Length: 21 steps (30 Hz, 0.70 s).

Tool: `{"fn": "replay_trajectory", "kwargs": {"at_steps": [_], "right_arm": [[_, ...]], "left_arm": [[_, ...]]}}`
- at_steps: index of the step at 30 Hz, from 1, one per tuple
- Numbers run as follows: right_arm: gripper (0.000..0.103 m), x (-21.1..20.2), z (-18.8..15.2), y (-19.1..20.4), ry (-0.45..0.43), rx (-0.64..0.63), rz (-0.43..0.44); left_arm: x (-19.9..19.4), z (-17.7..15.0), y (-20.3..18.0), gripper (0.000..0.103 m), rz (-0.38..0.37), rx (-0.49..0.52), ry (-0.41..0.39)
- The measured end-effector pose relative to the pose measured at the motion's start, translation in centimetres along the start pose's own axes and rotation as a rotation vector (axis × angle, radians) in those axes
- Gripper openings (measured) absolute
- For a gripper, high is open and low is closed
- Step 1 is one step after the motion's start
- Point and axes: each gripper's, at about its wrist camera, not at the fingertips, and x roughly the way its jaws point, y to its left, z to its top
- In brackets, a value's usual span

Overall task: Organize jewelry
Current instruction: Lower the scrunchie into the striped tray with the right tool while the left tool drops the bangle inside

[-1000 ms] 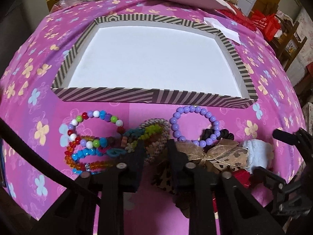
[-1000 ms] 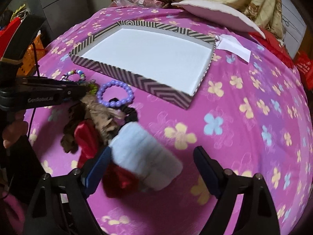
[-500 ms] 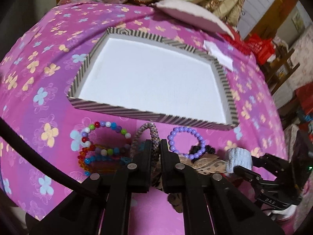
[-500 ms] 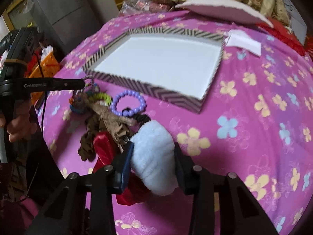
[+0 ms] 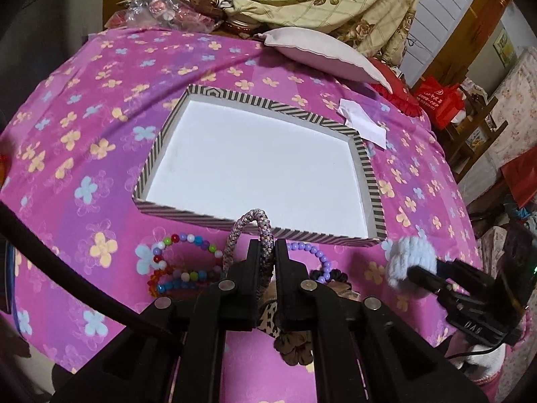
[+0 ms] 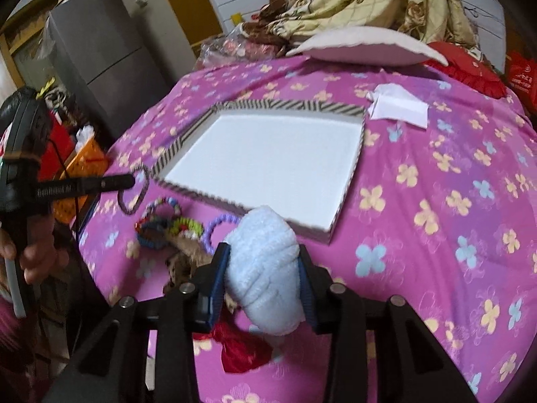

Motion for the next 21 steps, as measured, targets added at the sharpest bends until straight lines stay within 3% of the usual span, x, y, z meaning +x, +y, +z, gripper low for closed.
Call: {"fn": "replay_trajectory", "kwargs": {"at_steps": [12,21], "right_arm": [[0.04,5.6,7.7,-3.0,-0.029,0.116,-0.069],[0.04,12.6,13.1,-6.9,0.022,0.177,-0.11]], "left_arm": [[3.8,4.7,-0.5,0.023,0.128,0.025,-0.023],[7.8,7.5,2.9,0.023,0.277,-0.036,0.011]]}}
